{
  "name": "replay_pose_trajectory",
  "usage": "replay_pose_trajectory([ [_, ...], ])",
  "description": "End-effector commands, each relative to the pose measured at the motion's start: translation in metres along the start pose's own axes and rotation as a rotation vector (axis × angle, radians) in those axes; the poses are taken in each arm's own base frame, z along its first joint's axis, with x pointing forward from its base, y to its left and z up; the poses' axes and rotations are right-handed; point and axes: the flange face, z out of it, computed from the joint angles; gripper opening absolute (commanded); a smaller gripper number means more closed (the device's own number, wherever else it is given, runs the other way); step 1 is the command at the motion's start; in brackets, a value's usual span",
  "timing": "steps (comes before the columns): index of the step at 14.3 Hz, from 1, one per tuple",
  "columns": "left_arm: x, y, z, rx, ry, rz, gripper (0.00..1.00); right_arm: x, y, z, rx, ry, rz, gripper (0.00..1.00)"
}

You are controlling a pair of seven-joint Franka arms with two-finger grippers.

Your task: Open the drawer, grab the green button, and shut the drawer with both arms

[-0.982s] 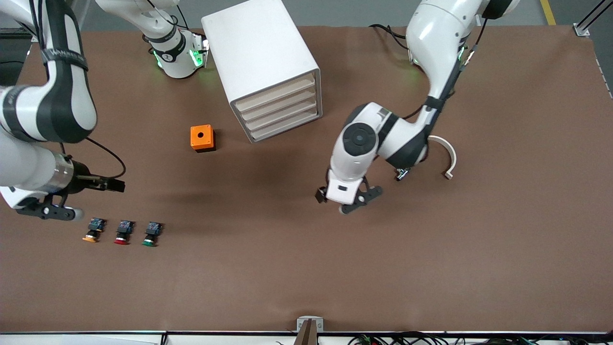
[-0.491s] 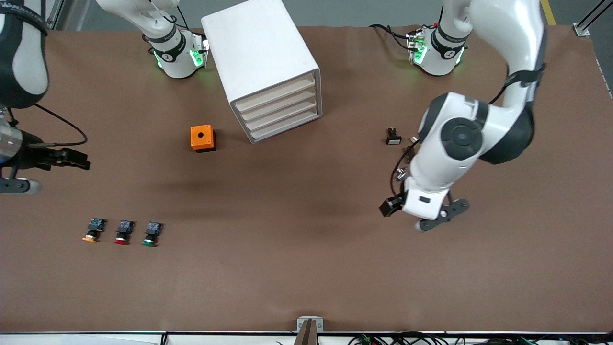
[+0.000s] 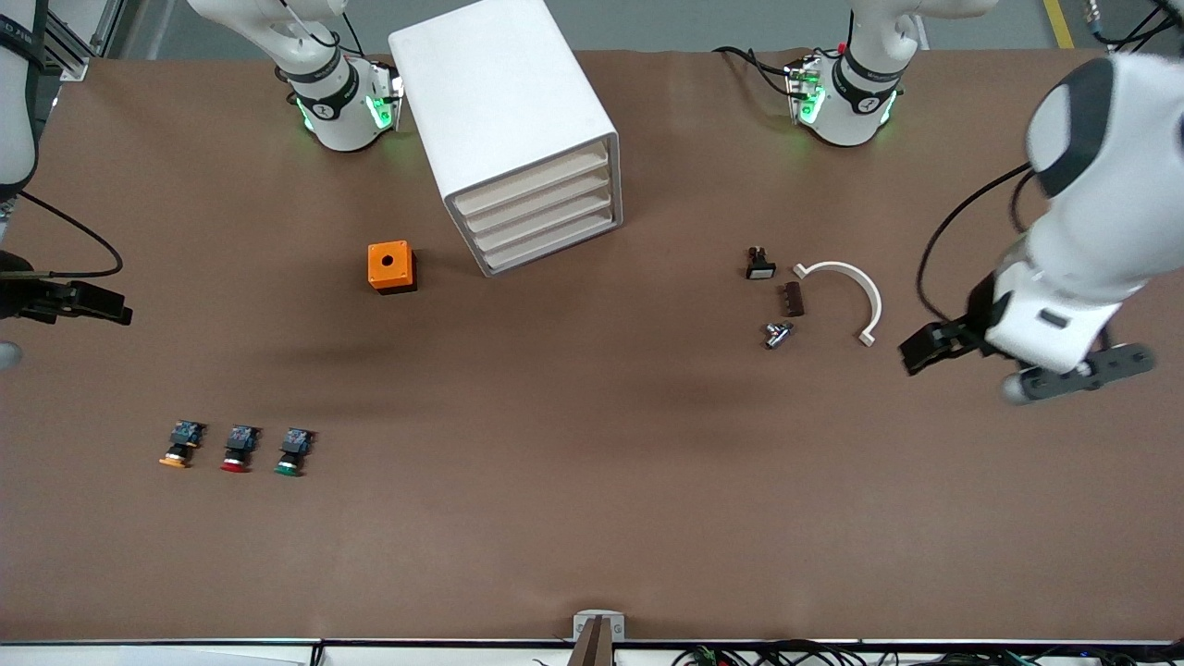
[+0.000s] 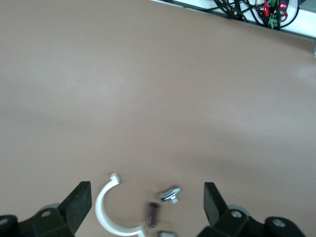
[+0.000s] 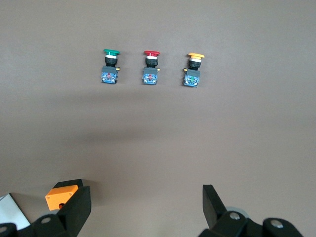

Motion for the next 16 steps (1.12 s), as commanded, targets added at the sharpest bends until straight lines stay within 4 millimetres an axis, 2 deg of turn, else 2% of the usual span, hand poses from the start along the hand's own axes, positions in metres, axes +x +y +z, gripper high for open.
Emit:
replay_pose_trajectory([
  [1,-0.024,-0.031,-0.026,0.023,-0.054,0.068,1.00,0.001,0.003,-0.012,-0.003,0.020,-0.010,1.00],
  [2,-0.036,-0.039,-0.033,0.027,-0.077,0.087,1.00,0.001,0.003,-0.016,-0.008,0.024,-0.010,1.00],
  [4,-0.059,-0.058,-0.053,0.003,-0.087,0.101,1.00,-0.003,0.002,-0.036,-0.008,0.021,-0.009,1.00],
  [6,-0.084,-0.070,-0.064,-0.007,-0.088,0.125,1.00,-0.015,-0.001,-0.068,0.006,0.000,-0.005,1.00],
  [8,-0.104,-0.075,-0.066,-0.001,-0.093,0.146,1.00,-0.024,-0.002,-0.088,0.022,-0.006,-0.004,1.00],
  [9,-0.112,-0.078,-0.064,0.002,-0.099,0.148,1.00,-0.028,-0.006,-0.089,0.033,-0.023,-0.002,1.00],
  [10,-0.118,-0.081,-0.065,0.006,-0.098,0.146,1.00,-0.030,-0.010,-0.088,0.036,-0.043,0.007,1.00],
  [11,-0.122,-0.082,-0.065,0.010,-0.100,0.151,1.00,-0.036,-0.011,-0.095,0.037,-0.036,0.023,1.00],
  [14,-0.122,-0.072,-0.067,0.010,-0.087,0.177,1.00,-0.059,-0.013,-0.109,0.047,-0.035,0.042,1.00],
  [16,-0.127,-0.062,-0.068,0.012,-0.087,0.197,1.00,-0.065,-0.022,-0.120,0.043,-0.003,0.023,1.00],
])
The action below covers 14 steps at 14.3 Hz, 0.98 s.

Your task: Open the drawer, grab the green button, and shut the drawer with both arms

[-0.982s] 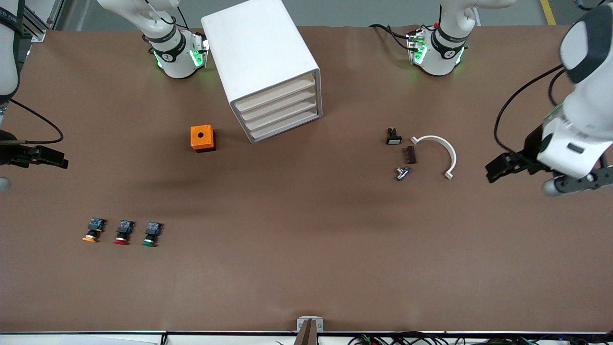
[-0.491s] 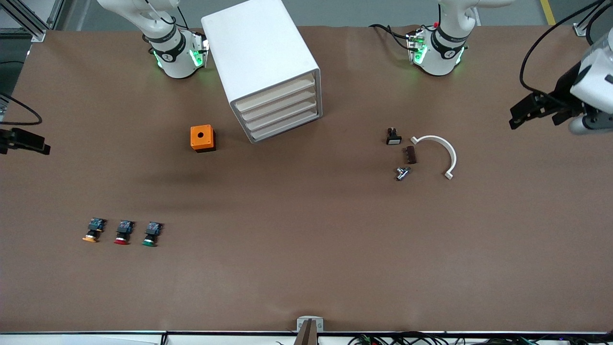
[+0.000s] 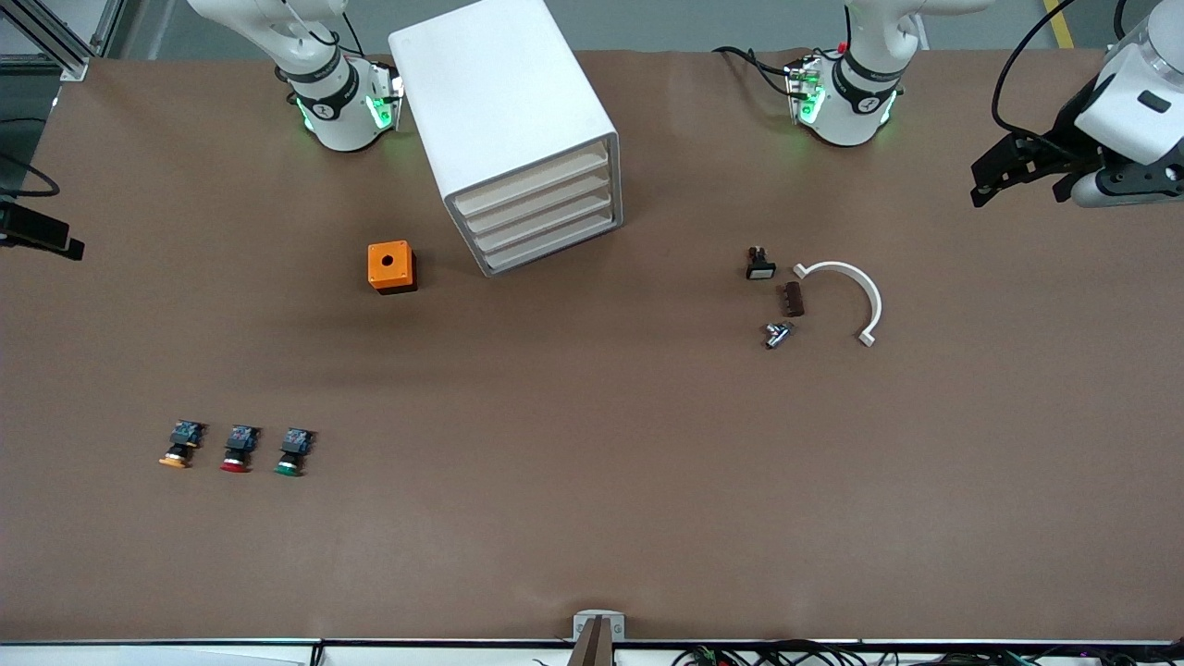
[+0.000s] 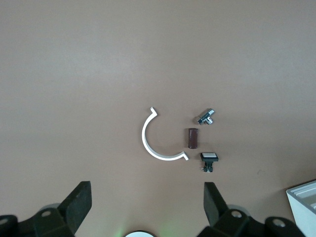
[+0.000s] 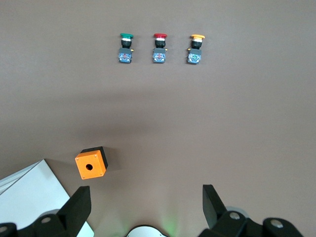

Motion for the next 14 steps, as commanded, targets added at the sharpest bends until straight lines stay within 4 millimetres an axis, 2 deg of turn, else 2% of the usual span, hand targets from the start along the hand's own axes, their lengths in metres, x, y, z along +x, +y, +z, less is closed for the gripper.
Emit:
replay_pose_trajectory([
  [1,-0.006,0.009,-0.003,0.000,0.018,0.042,1.00,-0.019,-0.011,-0.014,0.012,0.030,0.002,1.00],
  [3,0.000,0.007,-0.009,-0.004,0.030,0.039,1.00,-0.031,-0.007,-0.008,0.021,0.044,0.003,1.00],
  [6,0.010,-0.002,-0.003,-0.004,0.016,0.017,1.00,-0.055,-0.004,0.000,0.036,0.108,0.001,1.00],
  [10,0.024,0.000,-0.009,-0.005,0.034,0.014,1.00,-0.059,-0.003,0.000,0.038,0.102,0.002,1.00],
  [14,0.027,-0.001,-0.015,-0.007,0.046,0.009,1.00,-0.066,-0.003,0.001,0.042,0.102,0.002,1.00],
])
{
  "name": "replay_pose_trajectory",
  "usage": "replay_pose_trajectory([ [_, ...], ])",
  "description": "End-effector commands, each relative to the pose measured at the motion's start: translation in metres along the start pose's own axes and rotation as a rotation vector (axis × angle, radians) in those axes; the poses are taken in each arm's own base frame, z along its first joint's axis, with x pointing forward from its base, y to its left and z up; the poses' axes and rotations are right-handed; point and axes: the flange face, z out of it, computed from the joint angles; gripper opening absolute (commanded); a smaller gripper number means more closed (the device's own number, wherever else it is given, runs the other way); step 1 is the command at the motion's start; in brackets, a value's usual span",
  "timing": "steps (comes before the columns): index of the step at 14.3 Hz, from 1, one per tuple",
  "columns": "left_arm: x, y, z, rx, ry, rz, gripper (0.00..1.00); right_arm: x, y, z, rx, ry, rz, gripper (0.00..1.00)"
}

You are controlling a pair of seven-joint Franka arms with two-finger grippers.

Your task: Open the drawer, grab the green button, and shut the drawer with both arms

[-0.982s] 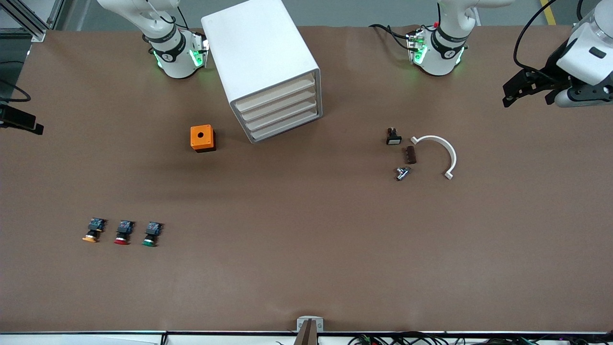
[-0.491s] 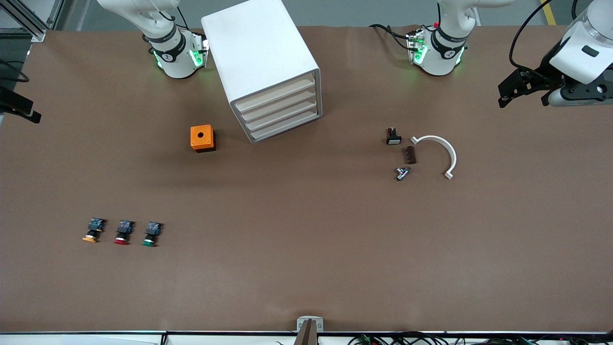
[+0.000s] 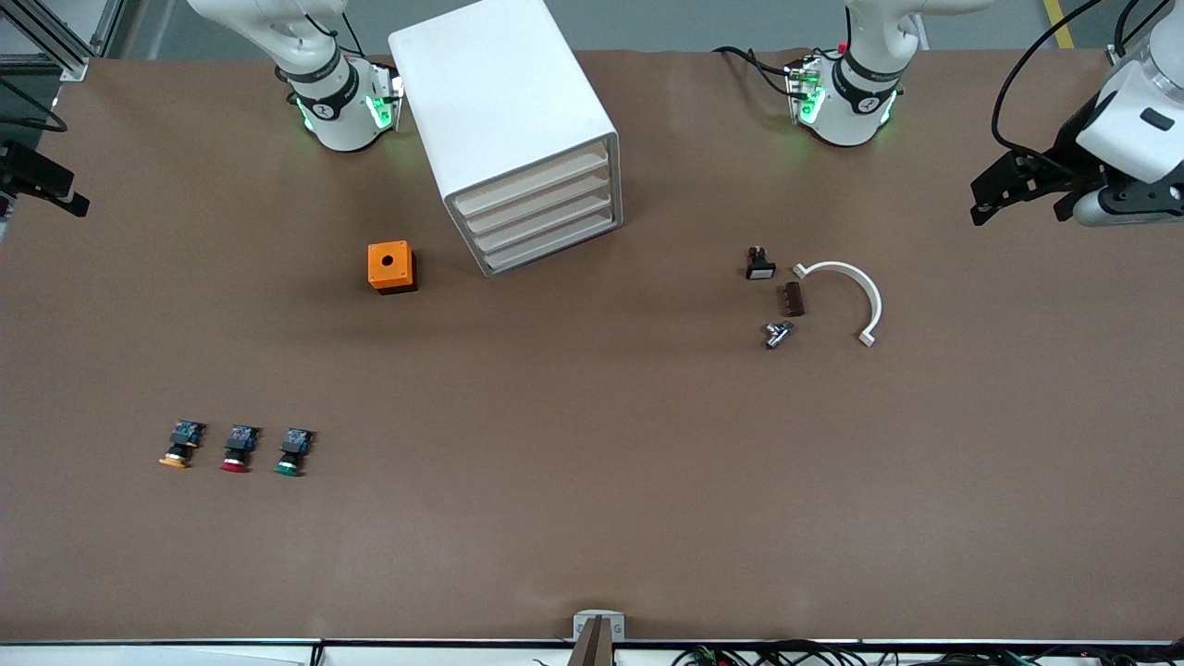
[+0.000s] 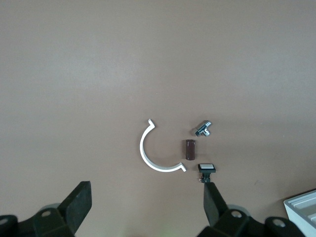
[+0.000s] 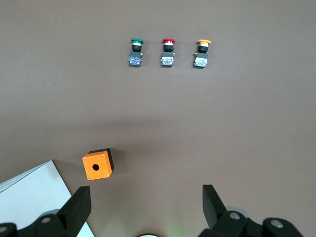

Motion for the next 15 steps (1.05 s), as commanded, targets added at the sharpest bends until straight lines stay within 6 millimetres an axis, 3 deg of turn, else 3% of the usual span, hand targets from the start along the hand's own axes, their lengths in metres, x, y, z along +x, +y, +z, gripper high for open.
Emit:
replay_pose_trajectory([
  [1,0.003,-0.003,-0.012,0.000,0.016,0.008,1.00,-0.012,-0.004,0.001,0.009,0.012,0.010,1.00],
  [10,0.001,-0.007,-0.026,0.050,0.022,0.015,1.00,-0.013,-0.006,-0.001,0.002,0.015,0.004,1.00],
  [15,0.004,-0.007,-0.016,0.046,-0.009,0.008,1.00,-0.013,-0.008,-0.001,-0.007,0.017,0.007,1.00],
])
